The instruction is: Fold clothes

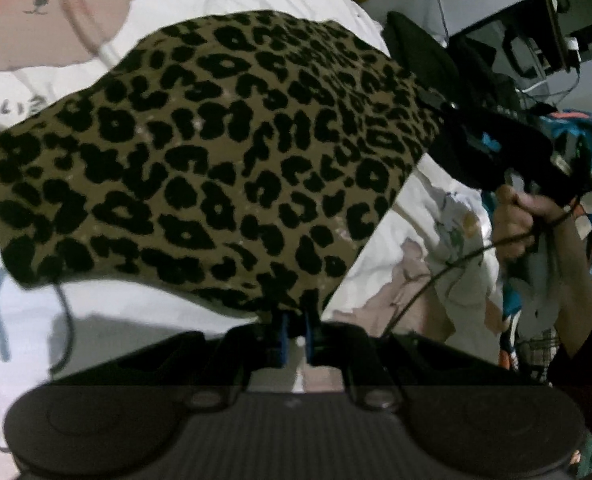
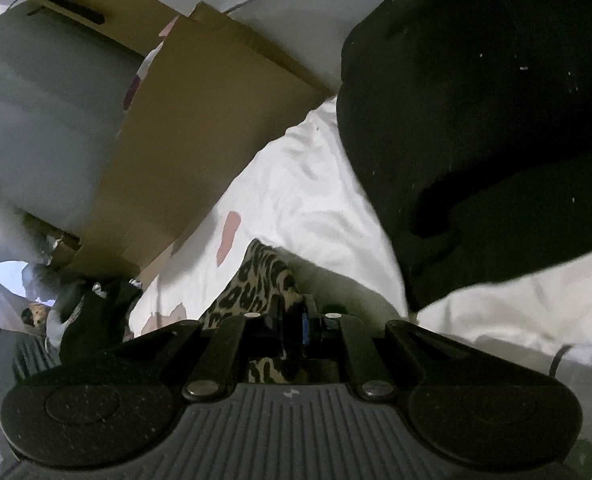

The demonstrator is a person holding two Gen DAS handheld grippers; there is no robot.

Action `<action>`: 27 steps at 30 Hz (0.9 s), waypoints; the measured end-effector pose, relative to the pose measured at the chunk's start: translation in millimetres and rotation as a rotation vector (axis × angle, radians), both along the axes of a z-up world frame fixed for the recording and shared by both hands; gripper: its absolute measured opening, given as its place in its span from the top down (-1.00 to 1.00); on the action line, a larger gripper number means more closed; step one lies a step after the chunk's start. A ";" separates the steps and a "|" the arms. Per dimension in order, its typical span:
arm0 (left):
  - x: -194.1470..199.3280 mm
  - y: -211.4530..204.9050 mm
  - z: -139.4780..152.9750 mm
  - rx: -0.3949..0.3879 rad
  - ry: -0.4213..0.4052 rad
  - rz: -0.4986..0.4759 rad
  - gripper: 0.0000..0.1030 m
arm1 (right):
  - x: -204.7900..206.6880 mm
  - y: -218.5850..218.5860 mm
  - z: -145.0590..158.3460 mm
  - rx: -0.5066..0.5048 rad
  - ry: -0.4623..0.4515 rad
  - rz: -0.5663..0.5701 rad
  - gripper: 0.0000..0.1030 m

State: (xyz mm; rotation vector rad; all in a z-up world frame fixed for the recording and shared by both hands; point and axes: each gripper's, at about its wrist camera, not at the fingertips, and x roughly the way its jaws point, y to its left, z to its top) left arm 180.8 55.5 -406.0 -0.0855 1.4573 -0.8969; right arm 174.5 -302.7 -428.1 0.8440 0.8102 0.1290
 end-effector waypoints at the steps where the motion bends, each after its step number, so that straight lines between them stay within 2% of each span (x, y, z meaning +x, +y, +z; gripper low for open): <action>1: -0.8 -2.1 0.3 -0.002 0.001 -0.004 0.85 | 2.3 -1.1 0.3 -0.004 -0.001 -0.004 0.88; 8: -8.7 -17.7 -3.8 -0.010 0.033 -0.001 0.84 | 16.1 -4.2 1.8 -0.037 0.001 -0.024 0.87; 13: -8.0 -13.6 -7.6 0.003 0.075 -0.004 0.83 | 16.3 -7.4 -11.6 -0.015 0.078 -0.077 0.86; 15: -9.4 -10.1 -8.5 0.015 0.103 -0.016 0.82 | 14.2 -6.8 -12.0 -0.025 0.095 -0.087 0.81; 18: -11.6 -11.6 -3.2 0.034 0.099 -0.079 0.80 | 10.3 -6.5 -9.3 -0.029 0.091 -0.102 0.73; 19: -11.7 -12.5 -0.7 0.035 0.091 -0.098 0.79 | 8.9 -6.4 -8.3 -0.030 0.089 -0.107 0.63; 20: -11.3 -14.5 2.4 0.033 0.085 -0.117 0.74 | 7.0 -6.0 -6.5 -0.031 0.087 -0.110 0.52; 22: -9.1 -20.0 8.1 0.038 0.087 -0.145 0.66 | 2.9 -5.2 -2.4 -0.035 0.084 -0.115 0.42; 24: -8.6 -26.2 13.4 0.045 0.087 -0.175 0.54 | -1.3 -4.3 1.7 -0.039 0.082 -0.120 0.42; 25: -10.1 -29.8 15.9 0.049 0.084 -0.193 0.41 | -3.4 -3.9 3.7 -0.042 0.080 -0.122 0.41; 27: -13.4 -36.8 20.5 0.056 0.070 -0.232 0.35 | -7.5 -3.0 7.9 -0.046 0.077 -0.127 0.41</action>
